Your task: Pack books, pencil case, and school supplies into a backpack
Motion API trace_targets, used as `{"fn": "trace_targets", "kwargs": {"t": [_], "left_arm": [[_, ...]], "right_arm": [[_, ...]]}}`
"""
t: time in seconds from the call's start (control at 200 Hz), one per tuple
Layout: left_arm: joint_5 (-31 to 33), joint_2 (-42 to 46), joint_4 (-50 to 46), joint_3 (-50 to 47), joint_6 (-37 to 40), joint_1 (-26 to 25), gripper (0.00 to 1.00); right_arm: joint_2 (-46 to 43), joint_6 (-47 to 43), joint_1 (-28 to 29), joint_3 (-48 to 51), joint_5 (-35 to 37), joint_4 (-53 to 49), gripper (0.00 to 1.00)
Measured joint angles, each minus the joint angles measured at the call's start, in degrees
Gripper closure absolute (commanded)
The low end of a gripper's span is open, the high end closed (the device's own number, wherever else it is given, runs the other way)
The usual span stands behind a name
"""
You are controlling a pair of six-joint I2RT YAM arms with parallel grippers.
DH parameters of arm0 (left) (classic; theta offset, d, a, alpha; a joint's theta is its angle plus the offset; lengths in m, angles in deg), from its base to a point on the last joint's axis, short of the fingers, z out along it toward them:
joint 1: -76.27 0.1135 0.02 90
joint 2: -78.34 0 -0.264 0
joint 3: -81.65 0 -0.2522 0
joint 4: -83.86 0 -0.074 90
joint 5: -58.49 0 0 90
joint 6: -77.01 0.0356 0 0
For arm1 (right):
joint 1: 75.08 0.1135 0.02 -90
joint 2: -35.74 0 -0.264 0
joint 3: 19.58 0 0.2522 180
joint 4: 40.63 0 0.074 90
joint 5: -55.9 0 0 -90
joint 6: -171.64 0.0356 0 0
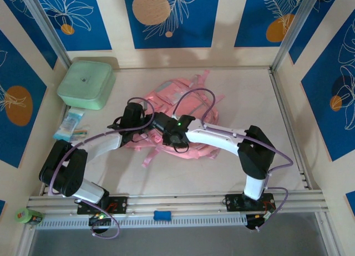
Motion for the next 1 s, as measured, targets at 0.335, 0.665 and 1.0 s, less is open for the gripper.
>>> {"fn": "trace_targets", "kwargs": {"t": [0.335,0.665,1.0], "left_arm": [[2.4,-0.57,1.25,-0.74,0.02,0.0,0.46],[3.82,-3.15,0.87,0.13,3.32,0.42,0.47],[1.01,0.5,-2.89,1.25,3.52,2.45,0.44]], "right_arm": [[0.63,-0.46,0.09,0.31,2.47,-0.61,0.91],[-8.31,-10.82,-0.11,8.55,8.09,-0.09,1.0],[-15.67,-26.67,-4.39,16.24,1.16,10.71,1.0]]}}
